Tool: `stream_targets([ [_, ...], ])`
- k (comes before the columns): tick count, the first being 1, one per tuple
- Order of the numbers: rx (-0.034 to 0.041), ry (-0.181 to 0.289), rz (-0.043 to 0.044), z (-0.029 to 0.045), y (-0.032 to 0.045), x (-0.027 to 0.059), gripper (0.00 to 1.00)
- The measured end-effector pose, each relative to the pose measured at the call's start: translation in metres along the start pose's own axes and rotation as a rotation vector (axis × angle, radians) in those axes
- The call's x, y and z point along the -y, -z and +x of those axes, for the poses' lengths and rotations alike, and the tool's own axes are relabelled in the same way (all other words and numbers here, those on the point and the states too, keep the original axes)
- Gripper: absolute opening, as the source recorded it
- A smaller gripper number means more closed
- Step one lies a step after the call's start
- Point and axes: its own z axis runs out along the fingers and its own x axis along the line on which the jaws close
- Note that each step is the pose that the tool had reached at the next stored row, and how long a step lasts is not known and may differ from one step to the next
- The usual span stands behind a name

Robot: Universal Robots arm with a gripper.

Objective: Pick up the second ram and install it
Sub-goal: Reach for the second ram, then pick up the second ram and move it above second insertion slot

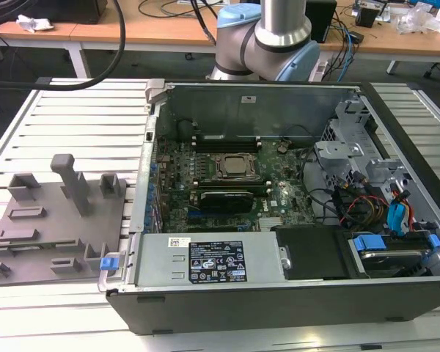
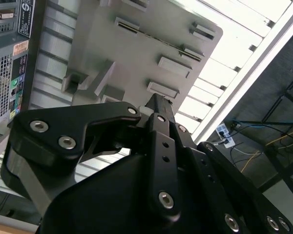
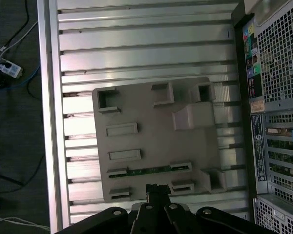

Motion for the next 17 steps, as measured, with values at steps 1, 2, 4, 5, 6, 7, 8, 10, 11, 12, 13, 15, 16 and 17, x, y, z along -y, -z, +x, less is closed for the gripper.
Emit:
stream_targets([
  [1,0.0,0.0,0.0,0.0,0.0,0.0,0.11],
  [2,0.0,0.0,0.0,0.0,0.0,0.0,0.11],
  [4,-0.0001,0.002,0.0,-0.0001,0.0,0.0,0.11],
  [5,-0.0003,0.007,-0.0001,-0.0001,0.0,0.0,0.11],
  [6,-0.0007,0.016,-0.0004,-0.0001,-0.0001,0.0,0.11],
  [7,-0.0014,0.034,-0.0008,-0.0001,-0.0001,0.0,0.11],
  [8,-0.0024,0.055,-0.0012,-0.0001,0.0,0.0,0.11],
  [10,-0.0064,0.148,-0.0035,-0.0001,-0.0001,0.0,0.11],
  [11,-0.0087,0.203,-0.0047,-0.0001,0.0,0.0,0.11],
  [12,-0.0097,0.227,-0.0053,-0.0001,-0.0001,0.0,0.11],
  [13,-0.0106,0.247,-0.0058,-0.0001,-0.0001,0.0,0.11],
  [15,-0.0126,0.292,-0.0068,-0.0001,-0.0001,0.0,0.11],
  [16,-0.0132,0.306,-0.0072,-0.0001,-0.0001,0.0,0.11],
  [17,-0.0137,0.318,-0.0074,-0.0001,-0.0001,0.0,0.11],
])
